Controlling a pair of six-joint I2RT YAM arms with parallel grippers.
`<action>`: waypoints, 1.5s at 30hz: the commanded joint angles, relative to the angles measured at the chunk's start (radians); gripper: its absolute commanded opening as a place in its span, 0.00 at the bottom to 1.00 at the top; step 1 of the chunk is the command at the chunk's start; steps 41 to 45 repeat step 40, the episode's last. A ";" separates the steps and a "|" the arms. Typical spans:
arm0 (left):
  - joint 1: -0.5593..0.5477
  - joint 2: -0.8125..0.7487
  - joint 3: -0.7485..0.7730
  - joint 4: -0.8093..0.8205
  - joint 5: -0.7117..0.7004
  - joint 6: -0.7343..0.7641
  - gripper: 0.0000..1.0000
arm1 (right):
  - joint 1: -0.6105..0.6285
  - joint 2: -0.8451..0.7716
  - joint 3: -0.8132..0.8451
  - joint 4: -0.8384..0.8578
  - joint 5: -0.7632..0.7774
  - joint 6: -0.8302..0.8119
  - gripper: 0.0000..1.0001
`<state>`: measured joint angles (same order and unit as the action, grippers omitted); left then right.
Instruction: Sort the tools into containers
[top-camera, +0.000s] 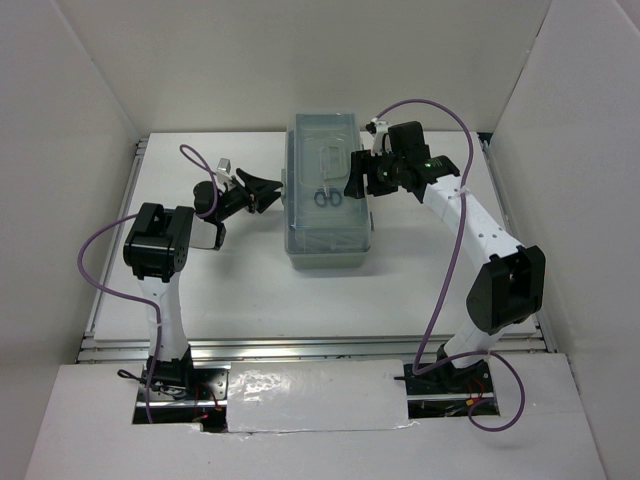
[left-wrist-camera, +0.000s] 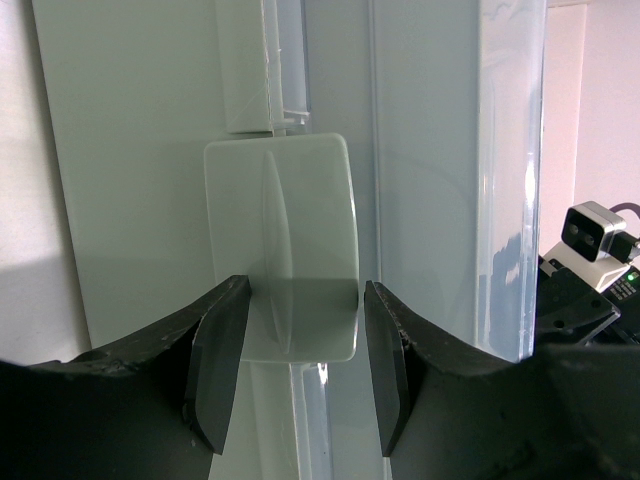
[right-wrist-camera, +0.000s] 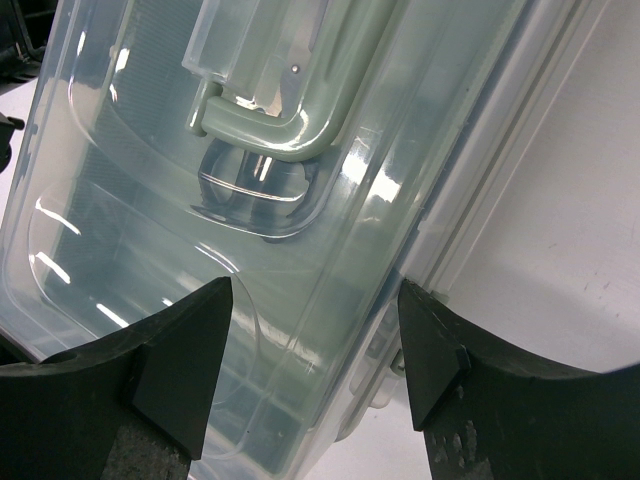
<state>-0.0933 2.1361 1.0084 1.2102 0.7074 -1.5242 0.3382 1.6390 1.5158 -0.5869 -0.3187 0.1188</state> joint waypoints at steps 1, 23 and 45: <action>-0.072 -0.010 0.036 0.167 0.095 -0.040 0.61 | 0.074 0.068 0.001 -0.014 -0.079 -0.044 0.71; 0.259 -0.422 0.579 -1.639 -0.117 1.271 0.99 | -0.240 -0.318 0.002 0.005 0.154 -0.152 1.00; 0.377 -1.079 -0.180 -1.608 -0.410 1.808 0.99 | -0.580 -0.998 -0.904 0.245 0.158 -0.338 1.00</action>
